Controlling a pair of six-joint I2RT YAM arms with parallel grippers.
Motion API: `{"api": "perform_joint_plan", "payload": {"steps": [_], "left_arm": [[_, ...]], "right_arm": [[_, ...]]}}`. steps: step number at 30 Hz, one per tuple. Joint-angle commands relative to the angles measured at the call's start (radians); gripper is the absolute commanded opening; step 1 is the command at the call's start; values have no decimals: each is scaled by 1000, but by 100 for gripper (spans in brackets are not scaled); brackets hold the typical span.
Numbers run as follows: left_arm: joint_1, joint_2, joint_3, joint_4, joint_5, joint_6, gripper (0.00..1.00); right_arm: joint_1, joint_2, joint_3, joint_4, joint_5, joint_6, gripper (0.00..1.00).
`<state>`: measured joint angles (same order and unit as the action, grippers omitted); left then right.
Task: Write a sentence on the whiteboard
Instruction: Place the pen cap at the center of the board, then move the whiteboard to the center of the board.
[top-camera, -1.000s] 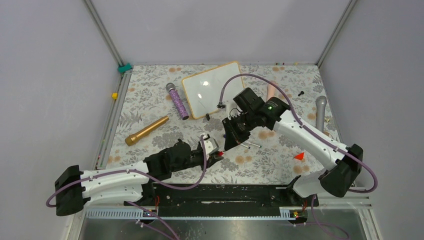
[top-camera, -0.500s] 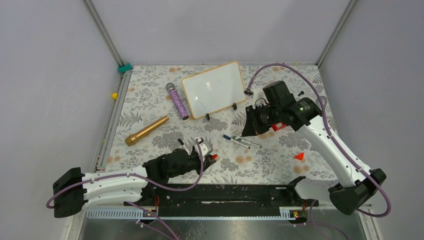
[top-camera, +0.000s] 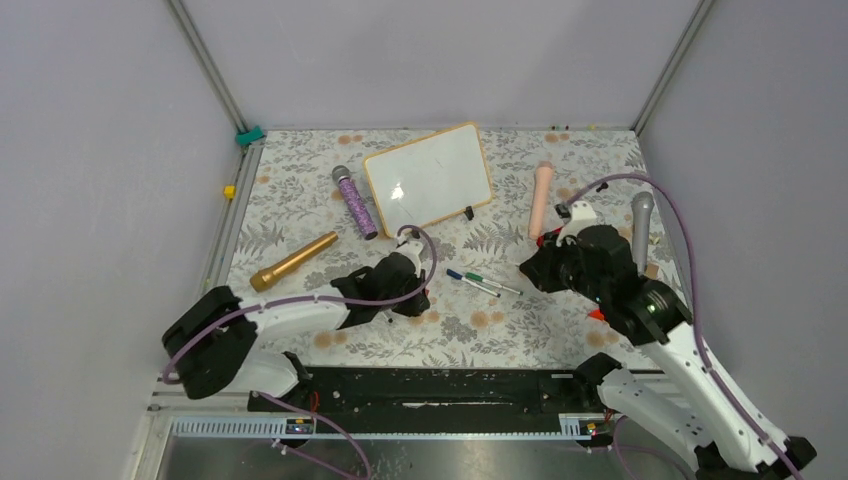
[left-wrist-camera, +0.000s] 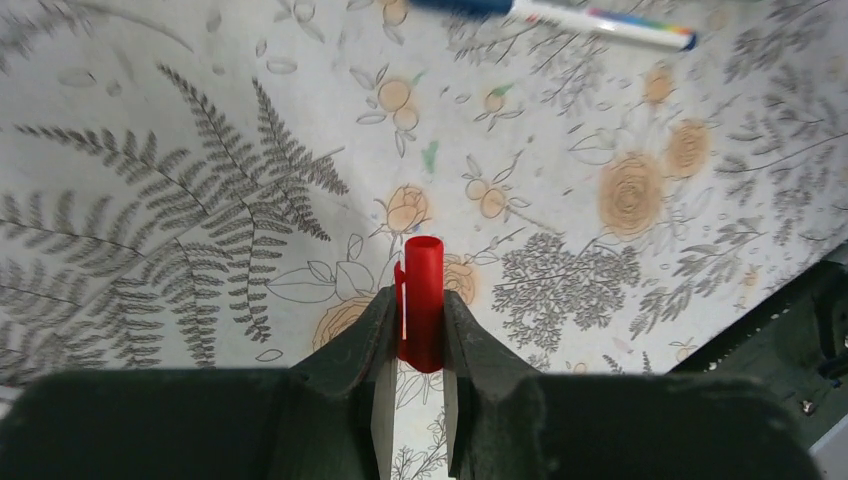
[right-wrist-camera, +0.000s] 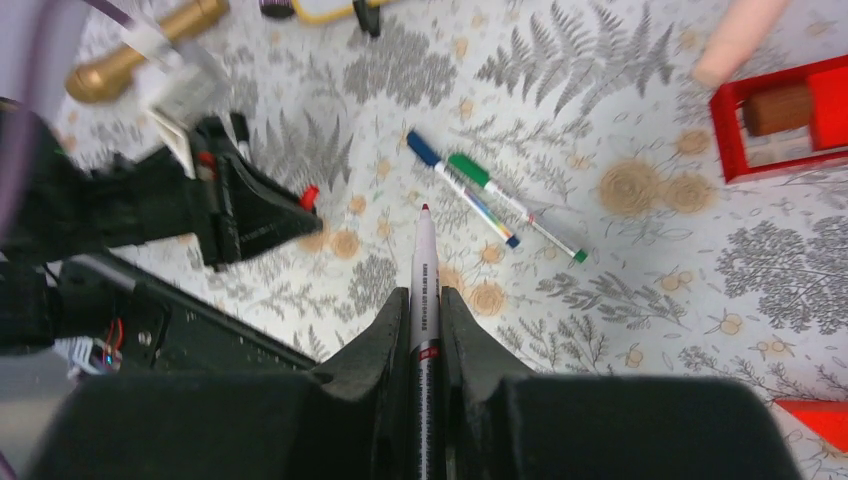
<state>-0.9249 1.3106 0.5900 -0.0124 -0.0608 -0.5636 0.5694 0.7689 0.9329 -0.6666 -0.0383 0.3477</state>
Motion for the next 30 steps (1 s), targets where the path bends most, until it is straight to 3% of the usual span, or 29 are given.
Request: {"api": "perform_joint_plan", "payload": {"steps": [1, 4, 9, 18, 22, 30], "left_arm": [[20, 100, 83, -66, 130, -96, 0], [21, 140, 126, -91, 132, -84, 3], [20, 165, 171, -145, 115, -54, 22], [21, -14, 151, -272, -51, -36, 87], [46, -190, 93, -278, -130, -46, 89], [211, -490, -110, -199, -53, -96, 89]], "right_arm": [[0, -111, -60, 117, 148, 73, 0], [0, -154, -104, 127, 139, 81, 0], [0, -167, -136, 112, 132, 93, 0], [1, -178, -178, 113, 76, 102, 0], [1, -183, -207, 112, 67, 126, 0], [1, -232, -280, 78, 279, 432, 0]]}}
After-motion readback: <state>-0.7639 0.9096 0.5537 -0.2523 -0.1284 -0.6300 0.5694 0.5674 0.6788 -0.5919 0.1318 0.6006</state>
